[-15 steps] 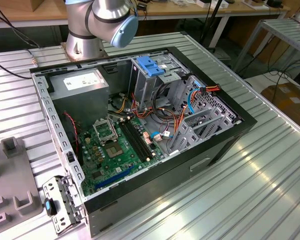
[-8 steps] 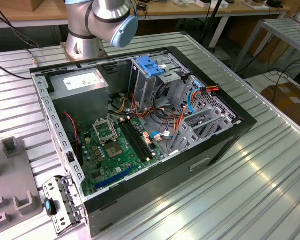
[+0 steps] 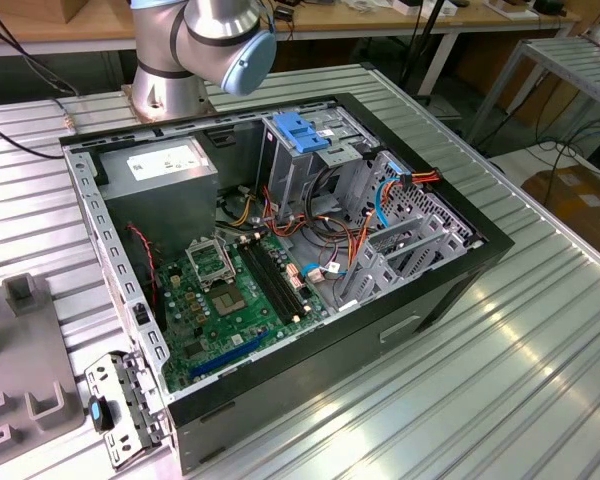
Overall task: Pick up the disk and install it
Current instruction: 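Pick up the disk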
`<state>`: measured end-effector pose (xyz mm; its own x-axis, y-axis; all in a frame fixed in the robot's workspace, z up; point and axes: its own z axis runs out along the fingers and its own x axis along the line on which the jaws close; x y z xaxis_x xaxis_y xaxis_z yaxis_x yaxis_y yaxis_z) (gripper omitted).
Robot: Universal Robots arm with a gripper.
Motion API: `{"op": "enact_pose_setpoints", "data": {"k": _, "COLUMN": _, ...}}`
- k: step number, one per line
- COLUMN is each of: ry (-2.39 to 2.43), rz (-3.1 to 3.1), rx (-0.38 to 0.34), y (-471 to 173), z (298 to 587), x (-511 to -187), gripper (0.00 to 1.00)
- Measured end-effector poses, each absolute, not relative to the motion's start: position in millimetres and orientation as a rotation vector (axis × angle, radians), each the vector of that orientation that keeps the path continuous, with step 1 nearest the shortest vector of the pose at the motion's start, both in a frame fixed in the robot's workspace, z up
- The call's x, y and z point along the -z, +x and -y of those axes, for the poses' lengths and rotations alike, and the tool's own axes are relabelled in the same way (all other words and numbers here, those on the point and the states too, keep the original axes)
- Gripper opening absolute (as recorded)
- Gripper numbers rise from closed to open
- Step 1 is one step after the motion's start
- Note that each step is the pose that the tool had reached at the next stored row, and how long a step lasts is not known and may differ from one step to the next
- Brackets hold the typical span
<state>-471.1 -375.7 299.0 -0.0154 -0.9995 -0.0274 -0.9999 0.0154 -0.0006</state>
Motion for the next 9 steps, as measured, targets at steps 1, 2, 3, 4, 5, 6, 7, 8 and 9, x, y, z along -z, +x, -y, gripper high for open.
{"op": "enact_pose_setpoints", "data": {"k": 1, "ry": -2.19, "rz": -2.225, "rx": -0.029, "y": -471.1, "z": 375.6, "x": -298.9, "gripper": 0.37}}
{"op": "enact_pose_setpoints", "data": {"k": 2, "ry": -2.191, "rz": -2.225, "rx": -0.028, "y": -471.1, "z": 375.7, "x": -298.9, "gripper": 0.37}}
{"op": "enact_pose_setpoints", "data": {"k": 3, "ry": -2.191, "rz": -2.225, "rx": -0.027, "y": -471.1, "z": 375.7, "x": -298.9, "gripper": 0.37}}
{"op": "enact_pose_setpoints", "data": {"k": 4, "ry": -2.191, "rz": -2.225, "rx": -0.027, "y": -471.1, "z": 375.7, "x": -298.9, "gripper": 0.37}}
{"op": "enact_pose_setpoints", "data": {"k": 5, "ry": -2.192, "rz": -2.226, "rx": -0.026, "y": -471.1, "z": 375.6, "x": -298.8, "gripper": 0.37}}
{"op": "enact_pose_setpoints", "data": {"k": 6, "ry": -2.192, "rz": -2.226, "rx": -0.026, "y": -471.1, "z": 375.6, "x": -298.7, "gripper": 0.37}}
{"op": "enact_pose_setpoints", "data": {"k": 7, "ry": -2.192, "rz": -2.226, "rx": -0.026, "y": -471.1, "z": 375.6, "x": -298.7, "gripper": 0.37}}
{"op": "enact_pose_setpoints", "data": {"k": 8, "ry": -2.192, "rz": -2.226, "rx": -0.026, "y": -471.1, "z": 375.6, "x": -298.7, "gripper": 0.37}}
{"op": "enact_pose_setpoints", "data": {"k": 9, "ry": -2.192, "rz": -2.226, "rx": -0.025, "y": -471.1, "z": 375.6, "x": -298.6, "gripper": 0.37}}
